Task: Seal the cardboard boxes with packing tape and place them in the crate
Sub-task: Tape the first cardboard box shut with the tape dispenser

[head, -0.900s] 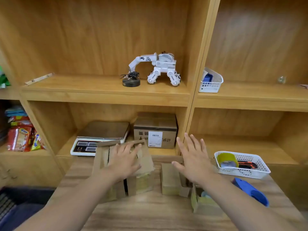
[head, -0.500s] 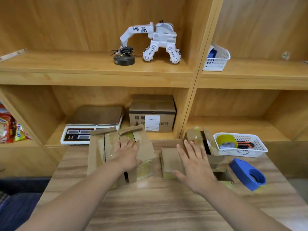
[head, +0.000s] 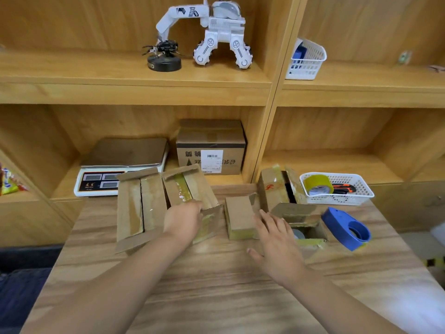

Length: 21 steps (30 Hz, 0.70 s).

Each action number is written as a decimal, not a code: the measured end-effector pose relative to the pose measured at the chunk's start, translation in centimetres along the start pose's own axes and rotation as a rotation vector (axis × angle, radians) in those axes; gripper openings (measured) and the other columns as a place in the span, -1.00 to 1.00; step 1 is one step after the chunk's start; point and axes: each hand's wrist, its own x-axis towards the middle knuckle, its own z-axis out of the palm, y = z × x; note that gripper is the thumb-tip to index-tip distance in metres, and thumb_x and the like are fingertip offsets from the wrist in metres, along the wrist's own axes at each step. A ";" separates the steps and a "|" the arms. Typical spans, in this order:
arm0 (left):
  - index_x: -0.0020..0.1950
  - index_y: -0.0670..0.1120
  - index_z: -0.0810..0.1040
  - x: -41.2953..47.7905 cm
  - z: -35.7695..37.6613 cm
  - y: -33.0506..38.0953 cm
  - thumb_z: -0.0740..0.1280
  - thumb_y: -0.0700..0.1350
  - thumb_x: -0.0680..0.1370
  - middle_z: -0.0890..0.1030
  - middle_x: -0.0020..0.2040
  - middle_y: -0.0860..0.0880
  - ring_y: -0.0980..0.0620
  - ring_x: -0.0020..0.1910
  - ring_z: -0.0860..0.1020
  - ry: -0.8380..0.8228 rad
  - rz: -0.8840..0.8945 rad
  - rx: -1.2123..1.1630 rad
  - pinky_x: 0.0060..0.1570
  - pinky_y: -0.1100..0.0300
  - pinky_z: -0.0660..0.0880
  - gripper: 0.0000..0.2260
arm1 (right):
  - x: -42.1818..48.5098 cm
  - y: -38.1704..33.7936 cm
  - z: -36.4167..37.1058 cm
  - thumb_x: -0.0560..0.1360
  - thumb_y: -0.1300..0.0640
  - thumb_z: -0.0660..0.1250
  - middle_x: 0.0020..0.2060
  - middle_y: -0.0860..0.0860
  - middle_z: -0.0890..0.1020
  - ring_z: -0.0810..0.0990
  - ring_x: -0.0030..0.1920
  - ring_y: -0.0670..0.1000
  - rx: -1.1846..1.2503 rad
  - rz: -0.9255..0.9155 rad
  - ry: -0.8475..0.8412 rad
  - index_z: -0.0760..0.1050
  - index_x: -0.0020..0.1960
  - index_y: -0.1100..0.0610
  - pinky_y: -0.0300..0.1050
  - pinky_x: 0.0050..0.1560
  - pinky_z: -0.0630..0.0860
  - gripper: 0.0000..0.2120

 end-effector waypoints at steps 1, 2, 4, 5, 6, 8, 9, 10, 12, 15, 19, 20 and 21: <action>0.08 0.01 0.58 -0.3 0.1 0.1 0.20 -0.13 0.59 0.60 0.07 0.04 -0.03 0.00 0.56 0.011 -0.007 -0.024 -0.20 0.20 0.41 -0.82 | -0.2 0.0 0.2 0.53 -0.20 0.15 0.53 -0.02 0.00 -0.01 0.48 0.01 0.034 0.004 -0.006 -0.13 0.55 0.04 -0.02 0.48 -0.10 -0.25; 0.11 0.02 0.58 -0.7 0.2 0.3 0.21 -0.12 0.59 0.59 0.10 0.05 -0.02 0.02 0.56 0.020 -0.016 -0.043 -0.17 0.21 0.43 -0.81 | -0.4 0.0 0.4 0.52 -0.17 0.17 0.52 -0.04 0.02 0.01 0.46 0.02 0.069 0.012 -0.009 -0.11 0.55 0.03 -0.04 0.47 -0.06 -0.26; 0.10 0.04 0.59 -1.6 0.4 0.9 0.22 -0.12 0.58 0.59 0.11 0.07 0.00 0.01 0.57 0.038 -0.023 -0.059 -0.17 0.21 0.44 -0.81 | -0.8 0.2 0.7 0.52 -0.14 0.19 0.51 -0.04 0.06 0.04 0.45 0.02 0.114 0.019 -0.016 -0.08 0.54 0.03 -0.07 0.46 -0.03 -0.27; 0.07 0.04 0.60 -2.2 0.5 1.2 0.22 -0.12 0.57 0.59 0.10 0.07 0.00 -0.01 0.57 0.047 -0.022 -0.066 -0.19 0.21 0.44 -0.81 | -1.1 0.3 0.9 0.52 -0.14 0.19 0.51 -0.04 0.07 0.06 0.45 0.03 0.123 0.017 -0.016 -0.07 0.54 0.03 -0.07 0.46 -0.03 -0.28; 0.07 0.05 0.61 -2.7 0.7 1.7 0.22 -0.12 0.57 0.60 0.09 0.08 0.00 -0.02 0.57 0.052 -0.021 -0.080 -0.19 0.21 0.43 -0.81 | -1.3 0.4 1.1 0.52 -0.13 0.19 0.50 -0.04 0.09 0.08 0.45 0.03 0.128 0.014 -0.016 -0.06 0.54 0.03 -0.07 0.46 -0.02 -0.28; 0.09 0.06 0.61 -3.9 1.1 2.9 0.22 -0.10 0.57 0.59 0.08 0.08 0.01 -0.03 0.57 0.041 -0.014 -0.108 -0.17 0.21 0.45 -0.79 | -1.9 0.7 1.2 0.52 -0.13 0.18 0.48 -0.05 0.14 0.13 0.44 0.02 0.130 0.007 -0.011 -0.04 0.54 0.04 -0.08 0.46 0.01 -0.29; 0.09 0.08 0.61 -4.5 1.4 3.7 0.22 -0.08 0.58 0.59 0.07 0.08 0.02 -0.04 0.57 0.030 -0.006 -0.109 -0.16 0.21 0.47 -0.79 | -2.1 0.8 1.4 0.52 -0.13 0.18 0.47 -0.05 0.18 0.16 0.43 0.01 0.133 0.003 -0.007 -0.02 0.54 0.04 -0.08 0.45 0.01 -0.30; 0.09 0.09 0.61 -5.2 1.6 4.5 0.21 -0.06 0.58 0.59 0.05 0.08 0.03 -0.05 0.56 0.020 0.002 -0.106 -0.17 0.21 0.47 -0.79 | -2.4 1.1 1.5 0.52 -0.13 0.18 0.46 -0.05 0.22 0.19 0.42 0.00 0.144 0.001 -0.001 0.00 0.54 0.05 -0.09 0.45 0.02 -0.31; 0.07 0.08 0.61 -6.7 2.3 6.4 0.20 -0.03 0.57 0.60 0.02 0.08 0.03 -0.06 0.56 0.008 0.010 -0.112 -0.21 0.22 0.44 -0.79 | -3.2 1.6 1.7 0.54 -0.13 0.17 0.41 -0.04 0.31 0.26 0.40 -0.01 0.178 0.010 0.011 0.04 0.54 0.07 -0.09 0.44 0.04 -0.34; 0.04 0.07 0.58 -9.0 3.3 9.8 0.18 0.01 0.56 0.59 0.01 0.09 0.04 -0.05 0.55 0.002 0.024 -0.159 -0.23 0.20 0.38 -0.80 | -4.8 2.7 2.1 0.59 -0.11 0.13 0.28 0.00 0.50 0.42 0.30 0.01 0.292 0.065 0.037 0.11 0.51 0.08 -0.08 0.34 0.23 -0.43; 0.05 0.06 0.56 -11.7 4.7 14.4 0.16 0.04 0.54 0.58 0.02 0.10 0.04 -0.04 0.55 -0.021 0.009 -0.219 -0.20 0.20 0.37 -0.78 | -6.7 4.2 2.1 0.61 -0.10 0.07 0.03 0.09 0.65 0.59 0.10 0.15 0.727 0.294 -0.020 0.40 0.31 0.09 -0.01 0.06 0.49 -0.61; 0.03 0.06 0.56 -12.3 4.9 15.4 0.16 0.05 0.53 0.59 0.00 0.09 0.04 -0.04 0.55 -0.027 0.005 -0.234 -0.20 0.19 0.37 -0.79 | -7.1 4.6 2.0 0.61 -0.09 0.08 -0.07 0.09 0.67 0.61 0.02 0.14 0.825 0.347 -0.027 0.50 0.15 0.09 0.03 0.03 0.51 -0.66; 0.01 0.05 0.55 -12.9 5.1 16.3 0.16 0.05 0.53 0.59 -0.03 0.08 0.04 -0.05 0.55 -0.031 0.007 -0.247 -0.21 0.19 0.36 -0.79 | -7.4 4.9 1.9 0.60 -0.07 0.09 -0.18 0.07 0.67 0.62 -0.07 0.11 0.896 0.396 -0.032 0.53 -0.01 0.11 0.06 0.00 0.52 -0.67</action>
